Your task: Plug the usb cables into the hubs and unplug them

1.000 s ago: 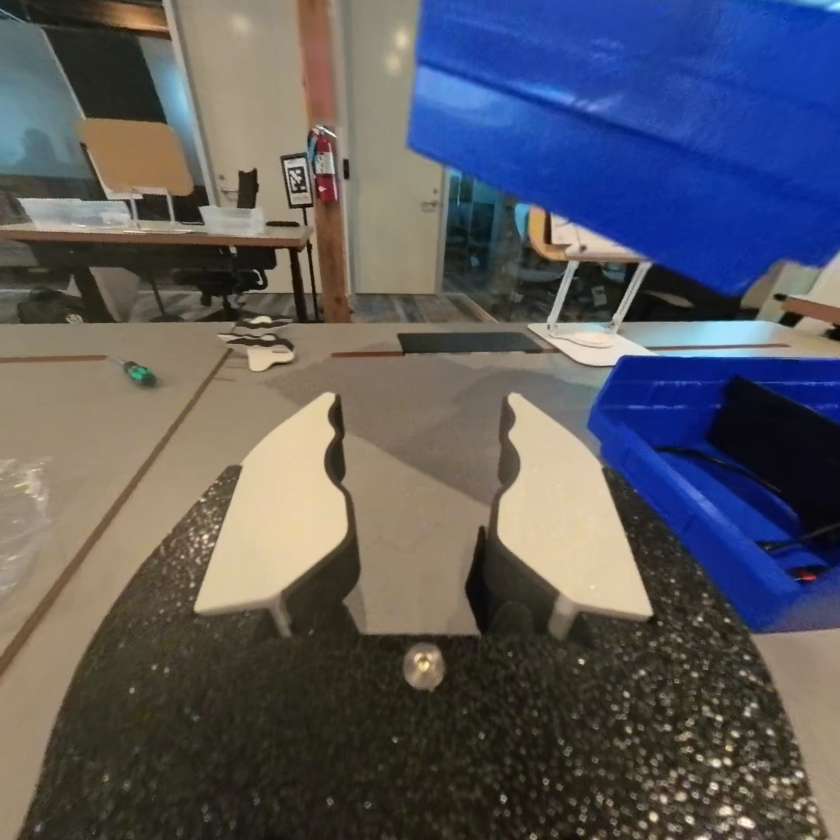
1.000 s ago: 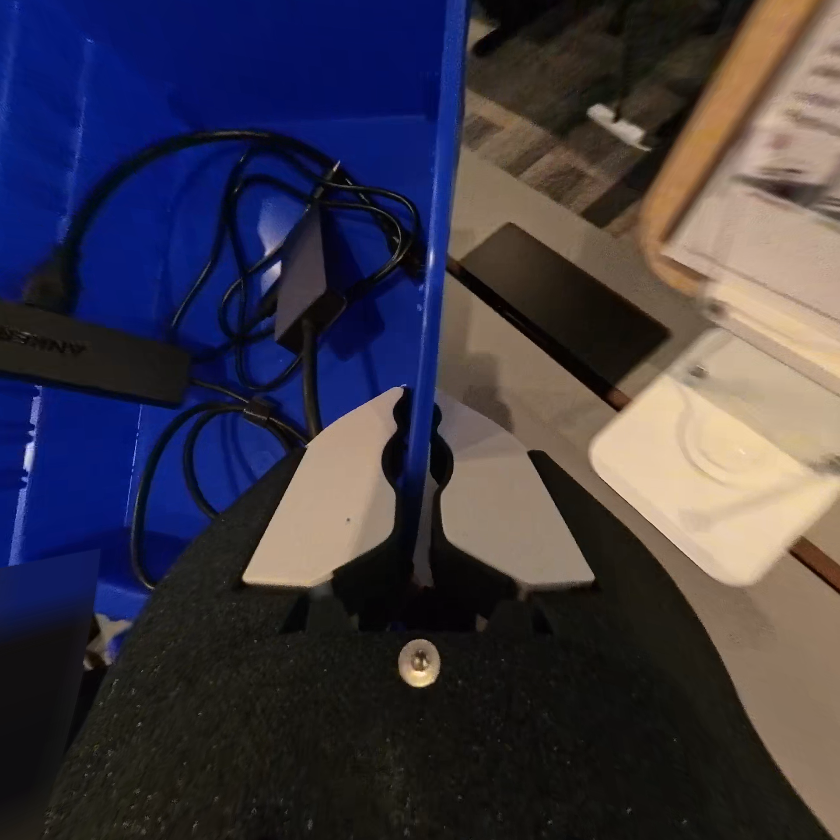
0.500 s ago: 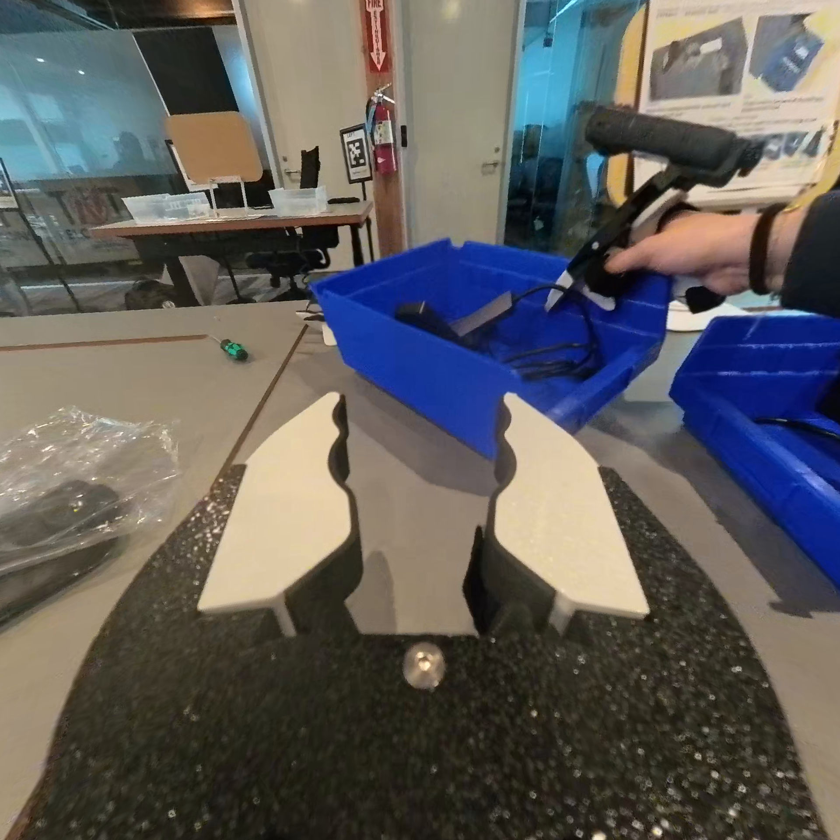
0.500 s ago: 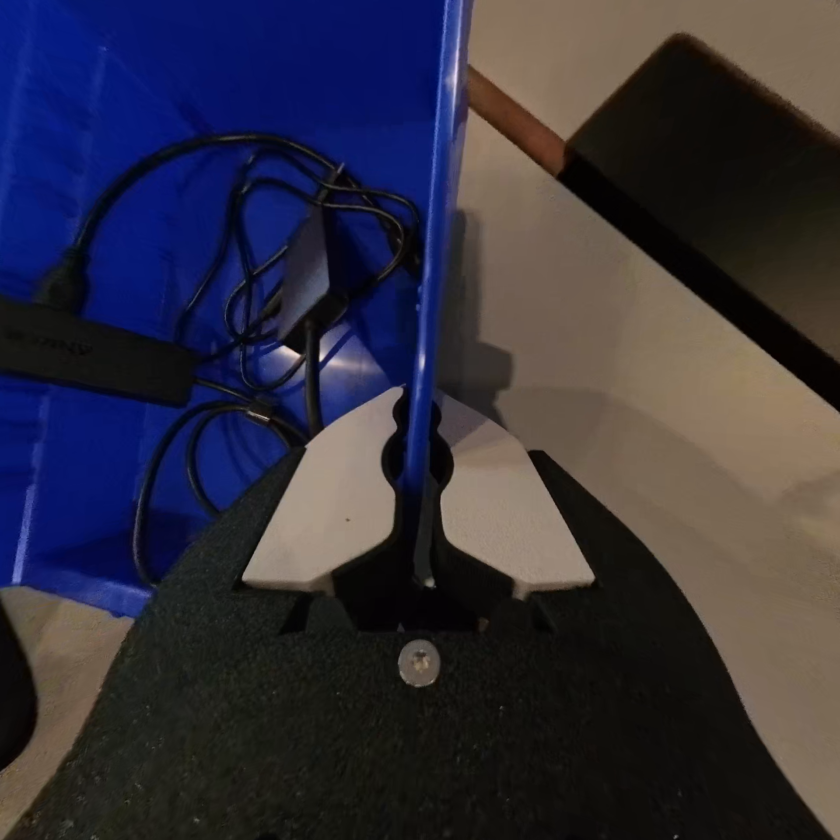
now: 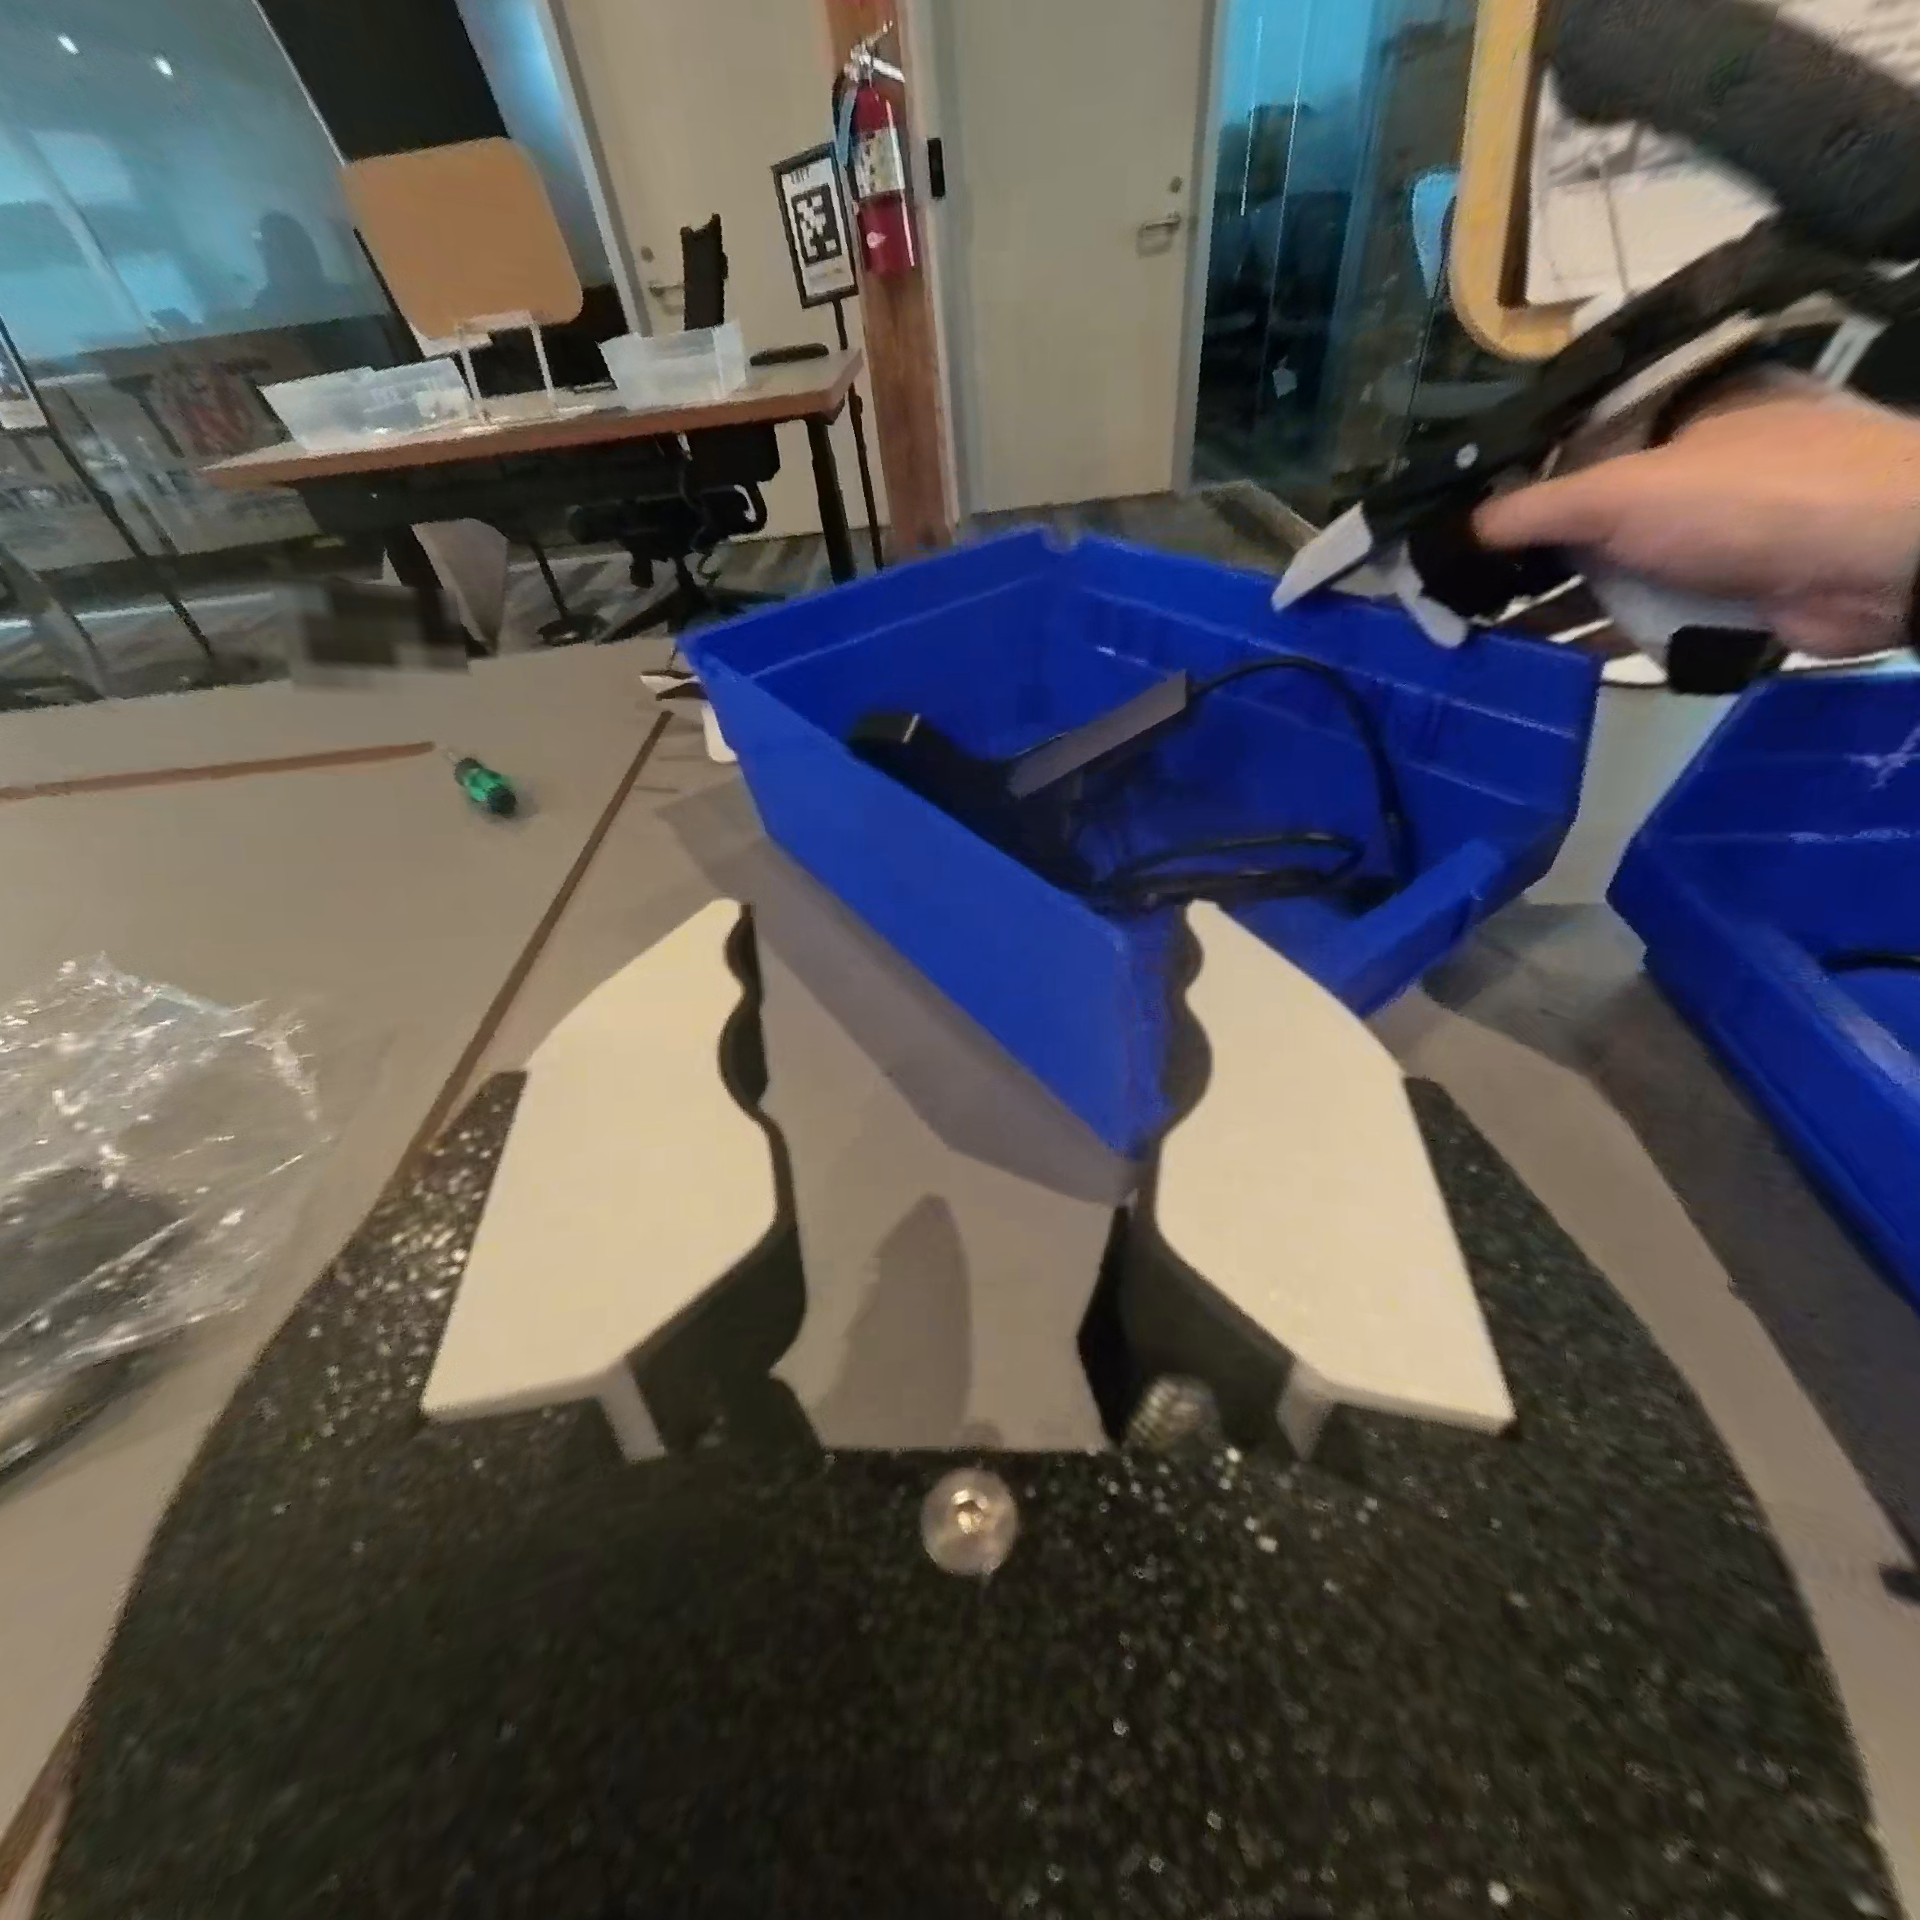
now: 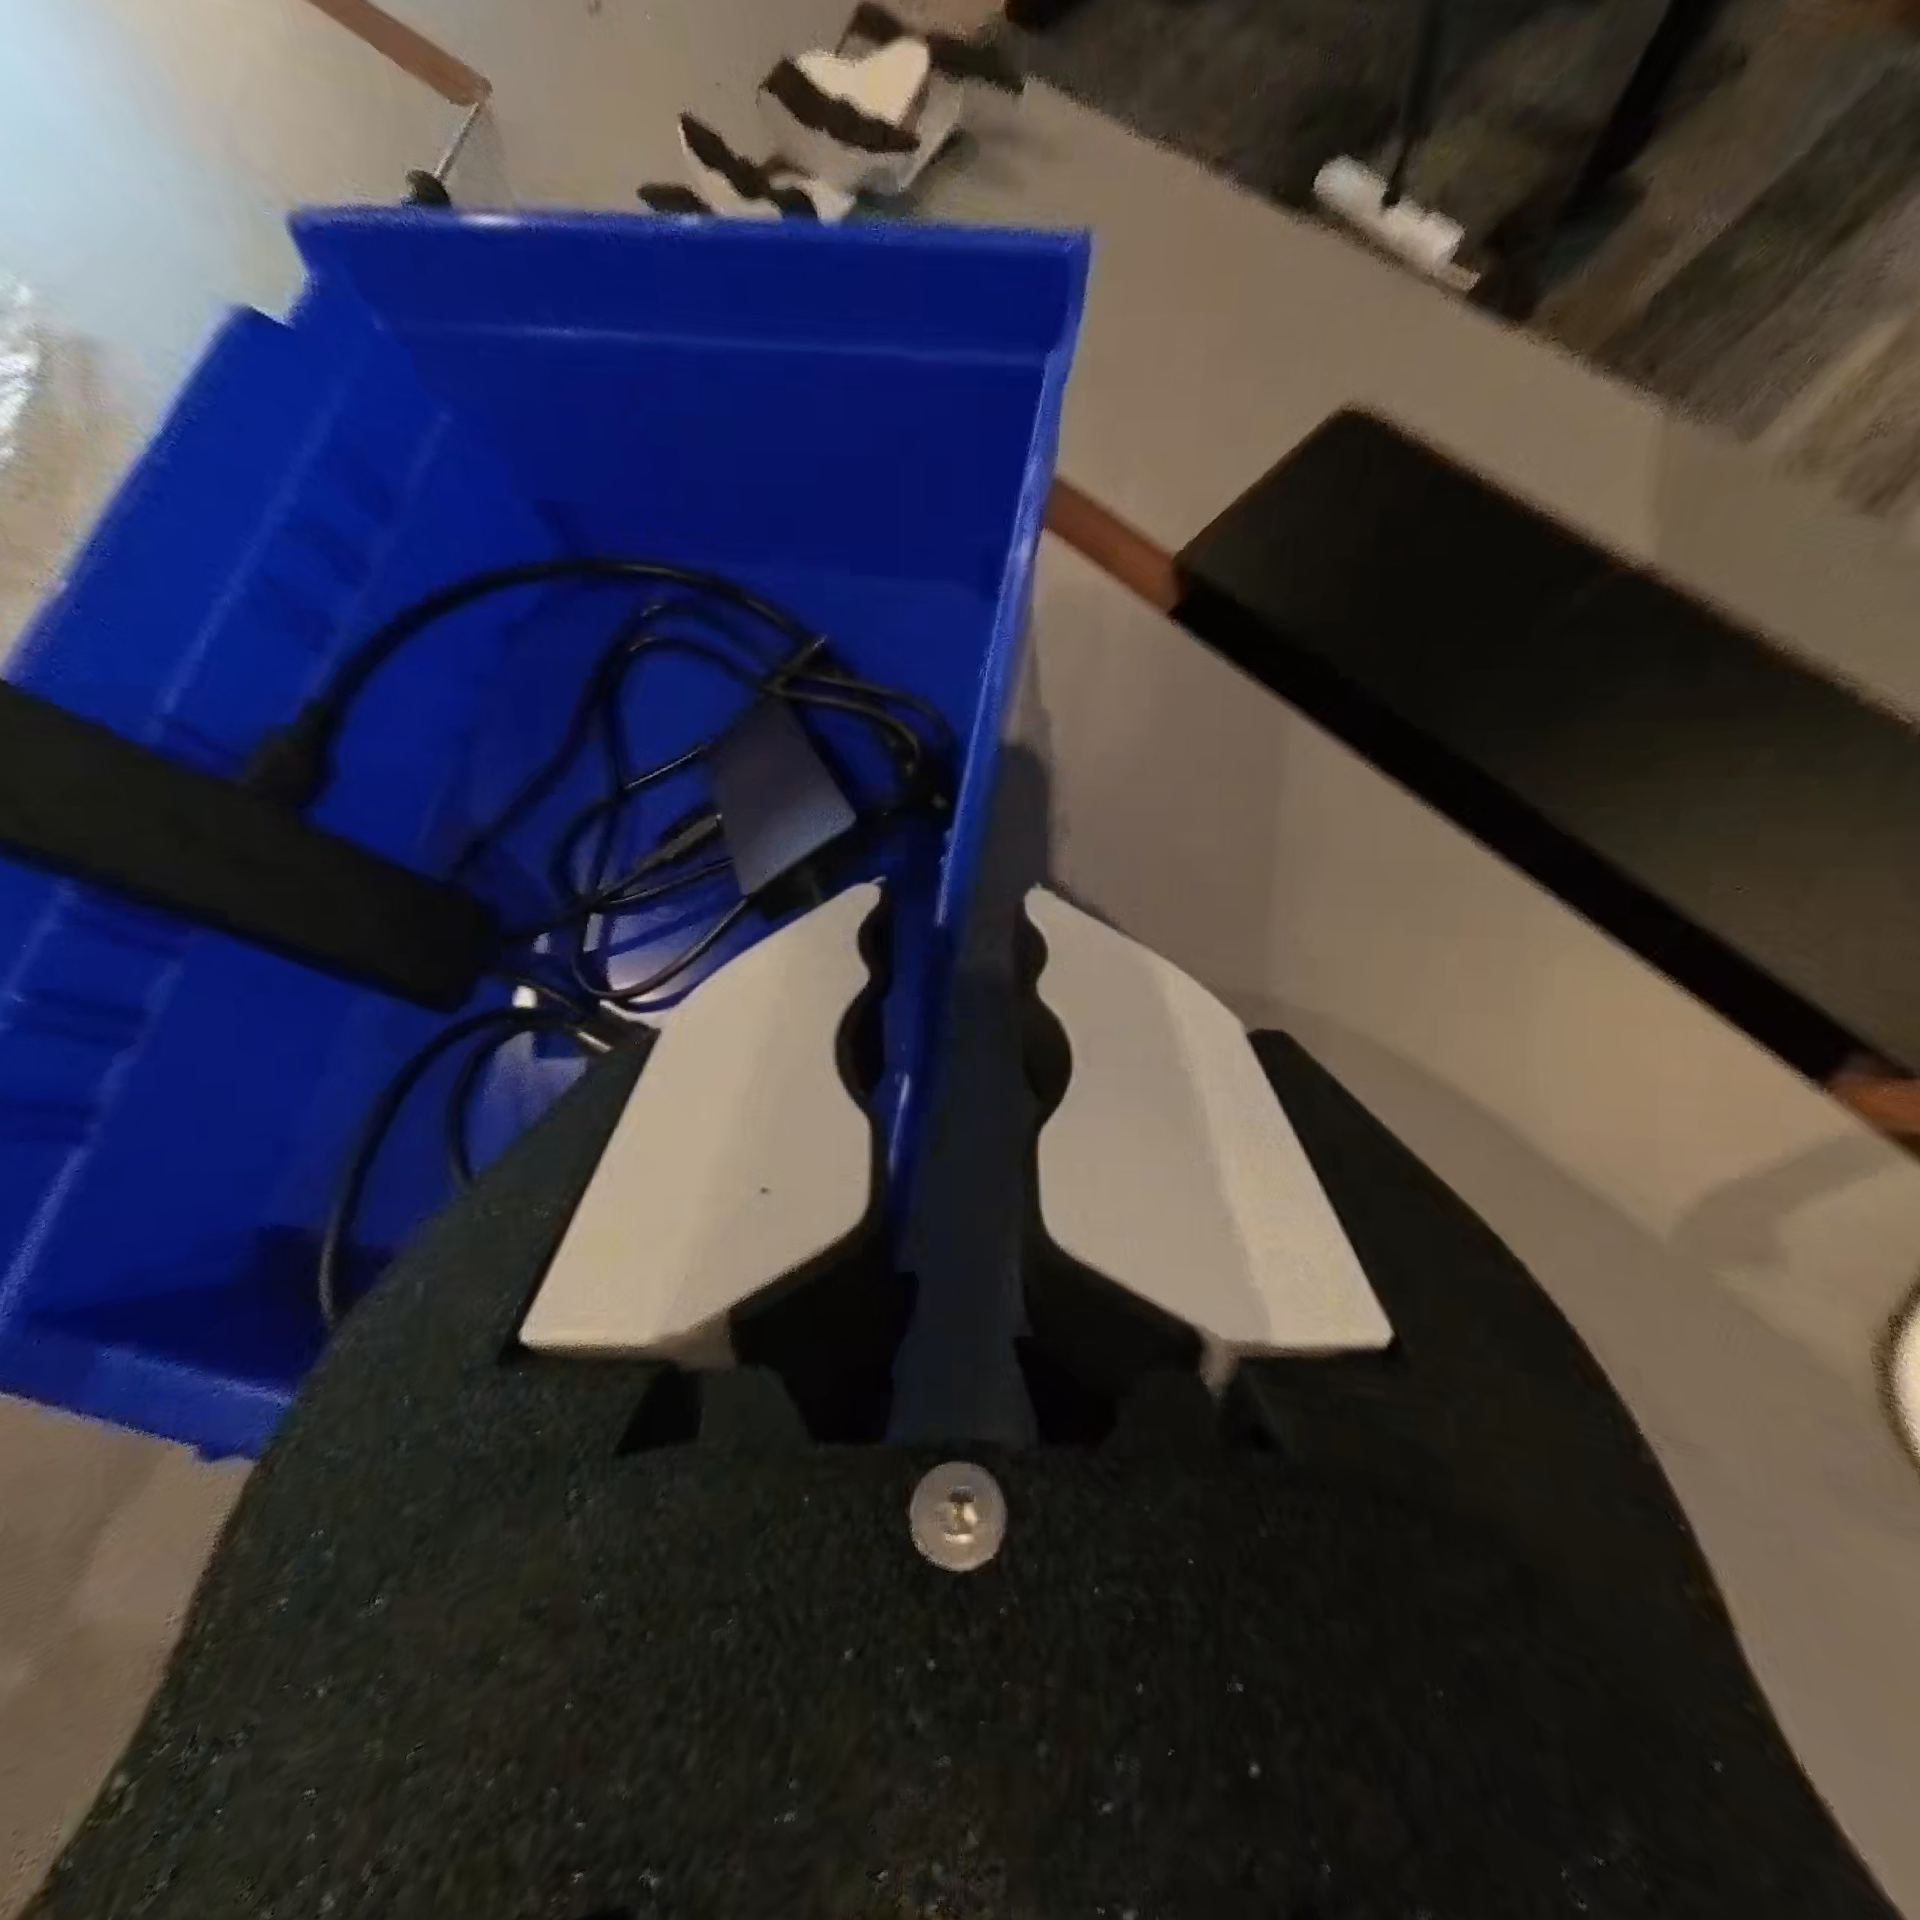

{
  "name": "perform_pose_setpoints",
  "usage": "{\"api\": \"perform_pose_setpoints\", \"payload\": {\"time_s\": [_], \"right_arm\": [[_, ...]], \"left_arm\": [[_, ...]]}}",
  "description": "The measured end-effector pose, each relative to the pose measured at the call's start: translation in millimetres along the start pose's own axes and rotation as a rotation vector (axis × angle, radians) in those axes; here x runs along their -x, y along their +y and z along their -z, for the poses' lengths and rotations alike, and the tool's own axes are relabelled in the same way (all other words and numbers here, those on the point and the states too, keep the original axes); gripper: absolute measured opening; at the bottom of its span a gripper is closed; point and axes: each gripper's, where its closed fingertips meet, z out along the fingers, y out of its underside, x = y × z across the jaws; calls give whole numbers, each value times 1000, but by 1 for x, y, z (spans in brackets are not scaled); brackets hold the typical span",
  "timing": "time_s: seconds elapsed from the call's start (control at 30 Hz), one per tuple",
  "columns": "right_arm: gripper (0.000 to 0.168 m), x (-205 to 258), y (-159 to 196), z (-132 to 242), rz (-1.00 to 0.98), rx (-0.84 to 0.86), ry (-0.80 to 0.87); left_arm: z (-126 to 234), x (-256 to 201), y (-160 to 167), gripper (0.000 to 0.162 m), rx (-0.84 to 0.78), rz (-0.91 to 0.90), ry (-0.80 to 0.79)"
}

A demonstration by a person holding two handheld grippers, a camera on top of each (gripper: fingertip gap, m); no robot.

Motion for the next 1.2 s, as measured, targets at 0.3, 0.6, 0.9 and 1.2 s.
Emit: {"api": "perform_pose_setpoints", "payload": {"time_s": [0.3, 0.6, 0.9, 1.2], "right_arm": [[25, -24, -12, 45, 207, -91, 152], [26, -67, 2, 114, 158, -163, 167], [27, -80, 28, 262, 123, -396, 89], [35, -106, 136, 361, 97, -354, 270]], "left_arm": [[-59, -20, 23, 110, 205, -88, -9], [-80, -6, 49, 113, 409, -256, -83], [-84, 49, 58, 104, 461, -322, -238], [-81, 81, 39, 69, 360, -247, -348]]}}
